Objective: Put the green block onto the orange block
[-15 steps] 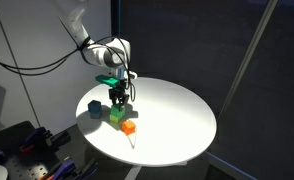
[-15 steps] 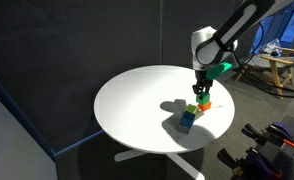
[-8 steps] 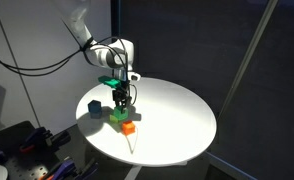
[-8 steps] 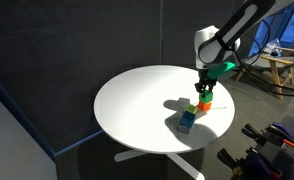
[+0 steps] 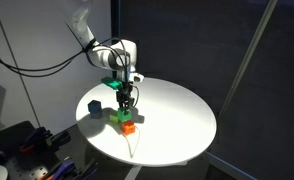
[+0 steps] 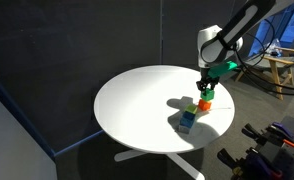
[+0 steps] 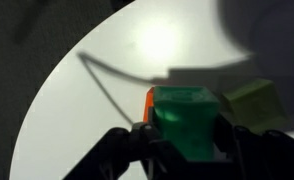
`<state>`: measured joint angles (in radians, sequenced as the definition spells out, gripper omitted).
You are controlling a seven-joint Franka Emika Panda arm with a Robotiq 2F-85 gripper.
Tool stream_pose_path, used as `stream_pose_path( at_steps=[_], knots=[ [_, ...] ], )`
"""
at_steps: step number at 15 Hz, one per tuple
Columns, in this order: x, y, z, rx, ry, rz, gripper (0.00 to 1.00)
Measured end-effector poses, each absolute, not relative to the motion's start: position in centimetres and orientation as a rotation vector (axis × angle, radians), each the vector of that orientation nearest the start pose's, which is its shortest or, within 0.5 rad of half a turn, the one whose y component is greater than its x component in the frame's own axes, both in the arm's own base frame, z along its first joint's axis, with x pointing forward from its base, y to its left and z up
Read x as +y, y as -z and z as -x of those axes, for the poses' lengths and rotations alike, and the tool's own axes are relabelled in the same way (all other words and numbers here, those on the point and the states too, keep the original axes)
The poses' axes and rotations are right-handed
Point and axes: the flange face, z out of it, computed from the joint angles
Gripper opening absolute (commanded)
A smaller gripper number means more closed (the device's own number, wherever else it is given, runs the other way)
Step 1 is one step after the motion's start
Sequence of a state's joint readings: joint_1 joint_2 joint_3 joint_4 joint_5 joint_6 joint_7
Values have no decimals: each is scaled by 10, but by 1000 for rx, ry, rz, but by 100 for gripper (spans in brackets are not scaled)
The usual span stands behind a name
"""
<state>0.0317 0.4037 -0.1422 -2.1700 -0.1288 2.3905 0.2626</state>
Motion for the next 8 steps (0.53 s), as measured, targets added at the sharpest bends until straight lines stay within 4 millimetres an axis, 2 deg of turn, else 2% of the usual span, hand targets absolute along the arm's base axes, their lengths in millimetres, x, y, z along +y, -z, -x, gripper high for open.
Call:
stream_pose_path(
  at_steps=[8],
  knots=[
    [-73, -185, -545, 504, -179, 3248, 27]
  ],
)
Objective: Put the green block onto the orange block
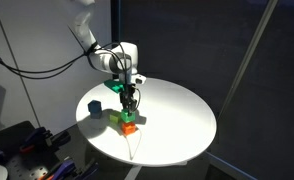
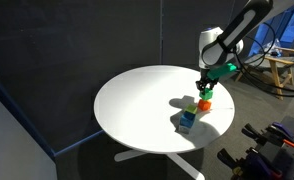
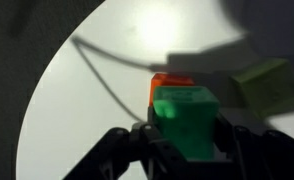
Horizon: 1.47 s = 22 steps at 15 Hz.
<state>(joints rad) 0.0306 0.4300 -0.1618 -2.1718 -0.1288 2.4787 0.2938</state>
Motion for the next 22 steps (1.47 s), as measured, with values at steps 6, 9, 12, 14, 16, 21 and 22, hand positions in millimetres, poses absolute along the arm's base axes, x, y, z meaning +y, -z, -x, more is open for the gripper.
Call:
stream_pose_path(
  at_steps=[6, 9, 12, 14, 16, 21, 22],
  knots=[
    [-80, -180, -544, 521, -178, 3250, 27],
    [-81, -178, -543, 525, -182, 3251, 27],
    [-82, -176, -543, 527, -187, 3250, 27],
    [-83, -175, -542, 530, -189, 3249, 27],
    [-84, -173, -542, 536, -189, 3248, 27],
    [-87, -168, -540, 548, -200, 3244, 42],
    [-87, -167, -540, 549, -204, 3244, 77]
  ],
)
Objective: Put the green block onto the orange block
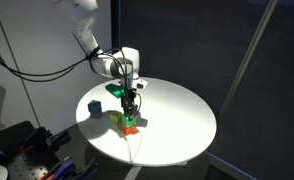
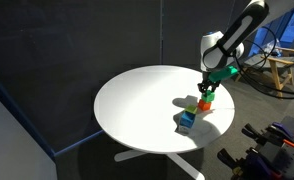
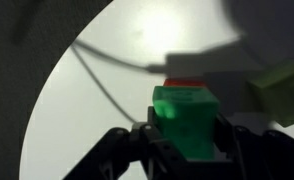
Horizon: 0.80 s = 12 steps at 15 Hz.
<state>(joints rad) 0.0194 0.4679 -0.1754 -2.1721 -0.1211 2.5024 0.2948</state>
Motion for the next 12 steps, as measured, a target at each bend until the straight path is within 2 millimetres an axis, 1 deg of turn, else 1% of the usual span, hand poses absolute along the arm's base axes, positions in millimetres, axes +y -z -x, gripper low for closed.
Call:
stream_pose_path(
  at_steps=[2, 5, 6, 9, 12],
  knots=[
    [-87, -165, -539, 550, -208, 3243, 77],
    [-87, -164, -539, 550, -211, 3243, 99],
    [-87, -164, -539, 549, -211, 3243, 100],
    [-86, -164, -539, 545, -211, 3243, 100],
    [-81, -165, -540, 529, -206, 3245, 100]
  ],
)
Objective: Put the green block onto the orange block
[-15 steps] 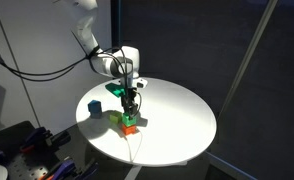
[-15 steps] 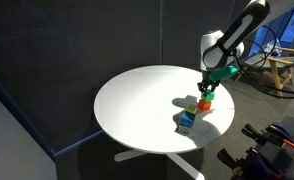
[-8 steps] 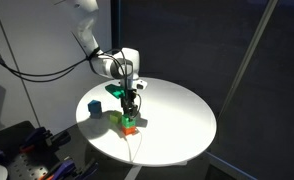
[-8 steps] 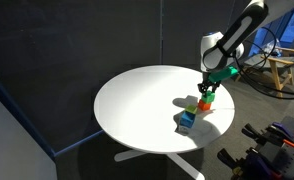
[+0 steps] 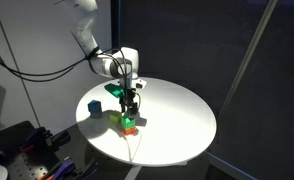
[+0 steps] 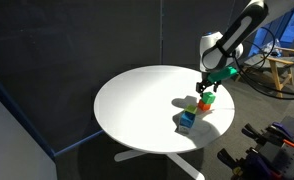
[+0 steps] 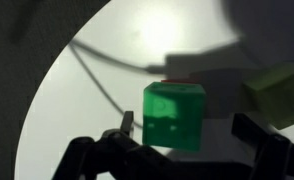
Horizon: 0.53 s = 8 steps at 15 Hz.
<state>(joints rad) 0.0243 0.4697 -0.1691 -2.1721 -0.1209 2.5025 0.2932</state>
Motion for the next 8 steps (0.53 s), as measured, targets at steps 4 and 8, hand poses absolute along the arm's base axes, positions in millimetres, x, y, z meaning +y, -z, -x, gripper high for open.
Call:
stream_pose_path(
  at_steps=[4, 8],
  knots=[
    [-62, -173, -543, 465, -214, 3249, 100],
    [-34, -188, -544, 311, -226, 3248, 100]
  ],
)
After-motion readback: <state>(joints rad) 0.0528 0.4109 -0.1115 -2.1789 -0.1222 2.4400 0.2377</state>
